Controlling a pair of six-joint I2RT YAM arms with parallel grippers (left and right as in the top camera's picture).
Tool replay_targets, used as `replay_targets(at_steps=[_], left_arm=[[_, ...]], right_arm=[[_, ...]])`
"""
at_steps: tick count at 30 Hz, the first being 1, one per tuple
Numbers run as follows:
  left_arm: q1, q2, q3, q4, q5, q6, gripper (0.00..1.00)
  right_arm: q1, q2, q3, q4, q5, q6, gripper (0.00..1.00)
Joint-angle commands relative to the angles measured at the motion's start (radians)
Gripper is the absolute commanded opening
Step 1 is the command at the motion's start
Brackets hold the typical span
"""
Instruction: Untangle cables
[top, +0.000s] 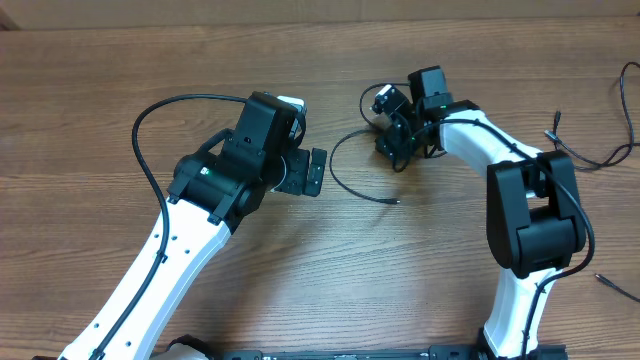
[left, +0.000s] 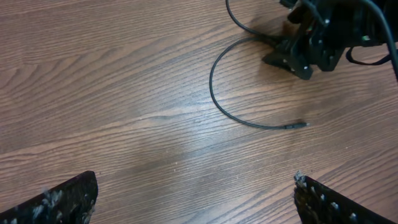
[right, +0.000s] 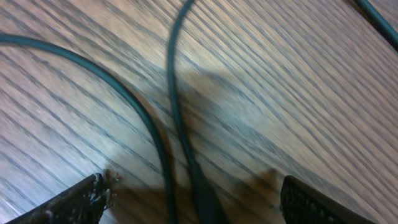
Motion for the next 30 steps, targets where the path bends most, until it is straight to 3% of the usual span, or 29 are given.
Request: replay_targets(at_steps=[1, 7, 13, 23, 30], left_arm=[[0.004, 0.000, 0.013, 0.001, -0.010, 0.015, 1.00], [0.004, 0.000, 0.013, 0.001, -0.010, 0.015, 1.00], [0.004, 0.000, 0.013, 0.001, -0.010, 0.015, 1.00], [0.004, 0.000, 0.013, 0.001, -0.010, 0.015, 1.00], [0.004, 0.000, 0.013, 0.001, -0.010, 0.015, 1.00]], right_arm=[[-0.014, 0.018, -0.006, 0.001, -0.053, -0.003, 0.87], [-0.015, 0.036, -0.006, -0.003, -0.092, -0.035, 0.76], [-0.014, 0.078, -0.006, -0.012, -0.118, -0.035, 0.42], [-0.014, 0.085, -0.006, -0.026, -0.122, -0.035, 0.05], [-0.015, 0.085, 0.011, -0.018, -0.002, -0.022, 0.04]])
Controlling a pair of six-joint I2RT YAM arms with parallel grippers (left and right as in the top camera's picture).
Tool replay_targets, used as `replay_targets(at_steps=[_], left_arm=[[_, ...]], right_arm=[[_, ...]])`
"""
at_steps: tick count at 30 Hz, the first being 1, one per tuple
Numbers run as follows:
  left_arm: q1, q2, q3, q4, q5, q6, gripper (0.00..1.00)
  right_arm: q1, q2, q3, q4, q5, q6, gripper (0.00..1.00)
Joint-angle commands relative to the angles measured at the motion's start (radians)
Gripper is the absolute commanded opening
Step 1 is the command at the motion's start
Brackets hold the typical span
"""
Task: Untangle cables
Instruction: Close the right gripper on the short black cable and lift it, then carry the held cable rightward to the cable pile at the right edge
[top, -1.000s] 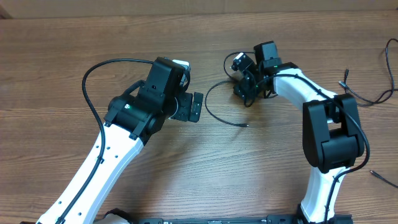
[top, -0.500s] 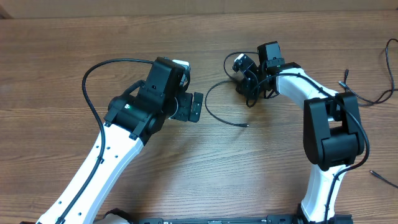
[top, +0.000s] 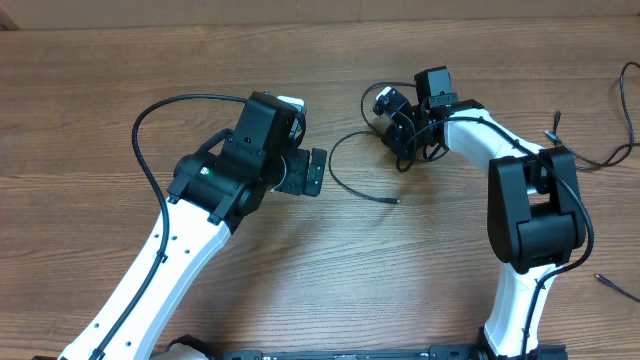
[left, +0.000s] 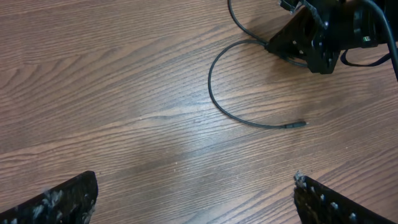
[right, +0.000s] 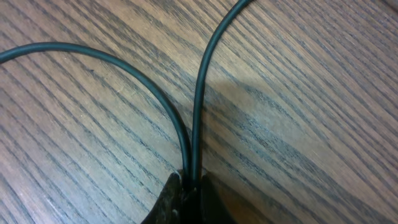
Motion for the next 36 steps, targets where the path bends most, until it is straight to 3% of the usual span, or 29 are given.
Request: replay_targets(at_steps=[1, 12, 17, 23, 31, 36], left_arm=[[0.004, 0.000, 0.013, 0.001, -0.010, 0.015, 0.99], [0.004, 0.000, 0.013, 0.002, -0.010, 0.015, 1.00], [0.004, 0.000, 0.013, 0.001, -0.010, 0.015, 1.00], [0.004, 0.000, 0.013, 0.001, -0.010, 0.015, 0.99], [0.004, 0.000, 0.013, 0.001, -0.010, 0.015, 1.00], [0.004, 0.000, 0.013, 0.001, -0.010, 0.015, 1.00]], right_arm=[[0.003, 0.055, 0.014, -0.010, 0.168, 0.020, 0.04], [-0.069, 0.055, 0.222, 0.010, 0.579, 0.148, 0.04], [-0.196, 0.055, 0.322, 0.024, 0.571, 0.299, 0.04], [-0.391, 0.055, 0.407, 0.023, 0.386, 0.448, 0.04], [-0.560, 0.055, 0.542, -0.003, 0.160, 0.507, 0.04], [-0.579, 0.055, 0.701, -0.028, 0.149, 0.506, 0.04]])
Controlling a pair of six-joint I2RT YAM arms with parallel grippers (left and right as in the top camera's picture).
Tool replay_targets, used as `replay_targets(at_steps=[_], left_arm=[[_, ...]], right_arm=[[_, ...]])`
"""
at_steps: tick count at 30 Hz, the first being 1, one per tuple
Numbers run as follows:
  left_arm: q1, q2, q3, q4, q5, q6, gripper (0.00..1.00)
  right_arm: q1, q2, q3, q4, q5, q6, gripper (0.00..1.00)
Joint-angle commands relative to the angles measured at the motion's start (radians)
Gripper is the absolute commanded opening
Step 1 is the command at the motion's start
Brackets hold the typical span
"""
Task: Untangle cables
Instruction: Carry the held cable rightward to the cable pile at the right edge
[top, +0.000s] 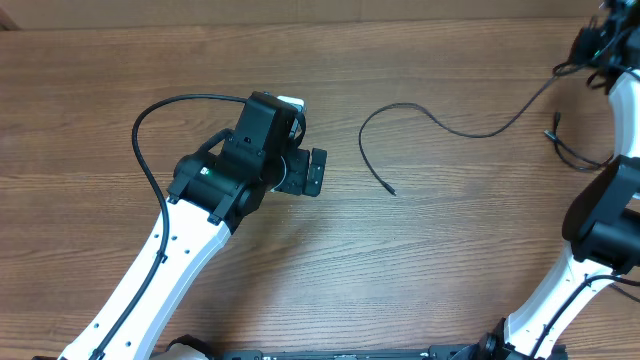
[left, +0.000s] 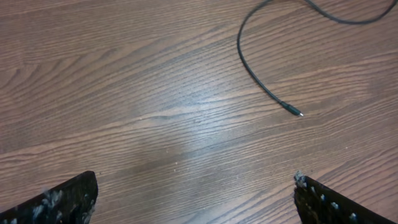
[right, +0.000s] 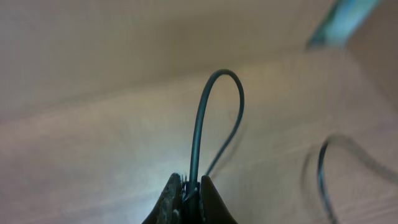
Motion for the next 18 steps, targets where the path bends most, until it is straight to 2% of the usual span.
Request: replay_targets(at_steps=[1, 5, 10, 18], left_arm=[[0.004, 0.000, 0.013, 0.001, -0.010, 0.015, 0.99], [0.004, 0.000, 0.013, 0.001, -0.010, 0.015, 1.00], [0.004, 0.000, 0.013, 0.001, -0.010, 0.015, 1.00], [0.004, 0.000, 0.013, 0.001, -0.010, 0.015, 1.00]], right_arm=[[0.008, 0.001, 0.150, 0.000, -0.054, 0.021, 0.04], [0.008, 0.001, 0.339, 0.007, -0.014, 0.021, 0.04], [0.008, 0.001, 0.513, 0.092, 0.197, 0.019, 0.04], [0.008, 0.001, 0.639, 0.206, 0.266, 0.012, 0.04]])
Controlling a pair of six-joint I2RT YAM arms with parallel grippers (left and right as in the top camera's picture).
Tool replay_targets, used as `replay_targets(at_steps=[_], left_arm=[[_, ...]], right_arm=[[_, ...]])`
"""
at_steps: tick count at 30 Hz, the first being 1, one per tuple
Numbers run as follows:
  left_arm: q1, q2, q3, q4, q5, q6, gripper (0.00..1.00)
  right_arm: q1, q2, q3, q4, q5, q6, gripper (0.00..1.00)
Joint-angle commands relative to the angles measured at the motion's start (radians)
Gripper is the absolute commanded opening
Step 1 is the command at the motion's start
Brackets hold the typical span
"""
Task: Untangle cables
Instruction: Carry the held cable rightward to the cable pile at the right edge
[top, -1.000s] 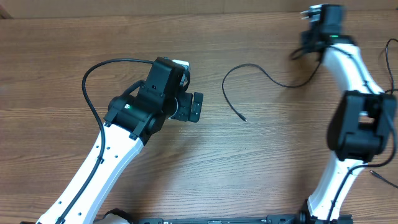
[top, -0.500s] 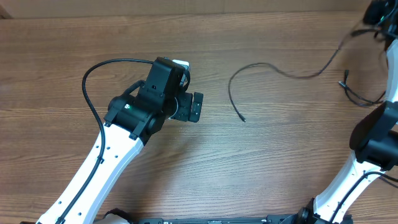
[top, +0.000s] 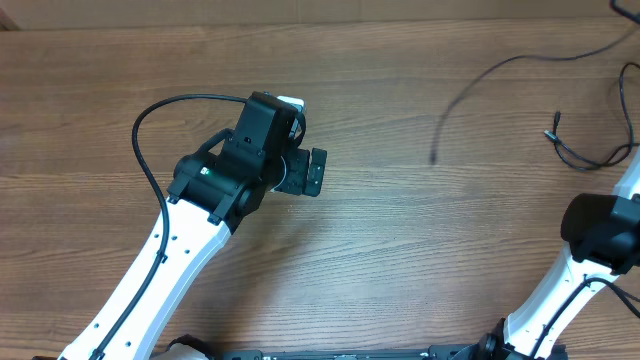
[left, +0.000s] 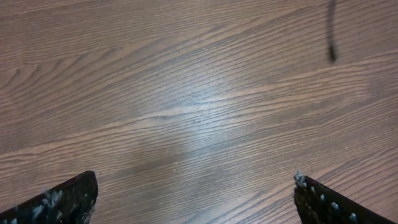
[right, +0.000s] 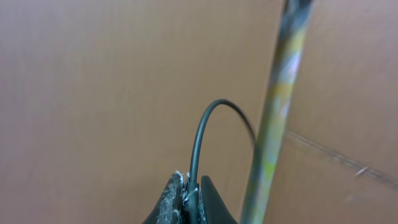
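Observation:
A thin black cable (top: 480, 80) hangs in an arc over the right part of the table, its free plug end (top: 434, 156) dangling; that end also shows at the top right of the left wrist view as the cable tip (left: 332, 37). My right gripper (right: 190, 190) is shut on the black cable (right: 205, 124), lifted high and out of the overhead view beyond the upper right corner. A second black cable (top: 585, 150) lies at the table's right edge. My left gripper (left: 193, 199) is open above bare wood at mid-table, its fingers (top: 316, 172) holding nothing.
The wooden table (top: 400, 270) fills the overhead view. The left arm's own black hose (top: 150, 150) loops at the left. The right arm's white link and black joint (top: 598, 240) stand at the lower right. A cardboard-coloured wall (right: 93, 93) fills the right wrist view.
My right gripper has risen further and left the overhead view, still shut on the cable. The cable's free end has moved to the right and off the wood. The left arm has not moved.
My right gripper was open low over two crossing cable strands at mid-table. Then it was shut on them there. Then it was at the table's far right corner with the cable stretched out behind it, and now the cable hangs higher still.

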Motion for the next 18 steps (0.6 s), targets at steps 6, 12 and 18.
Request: replay_targets(at_steps=[6, 12, 18], left_arm=[[0.004, 0.000, 0.013, 0.001, -0.010, 0.015, 1.00], [0.004, 0.000, 0.013, 0.001, -0.010, 0.015, 1.00], [0.004, 0.000, 0.013, 0.001, -0.010, 0.015, 0.99]], right_arm=[[-0.001, 0.001, -0.002, -0.021, 0.041, 0.000, 0.04], [0.001, 0.055, -0.024, -0.103, -0.082, 0.000, 0.04], [0.024, 0.119, -0.031, -0.167, -0.205, -0.004, 0.04]])
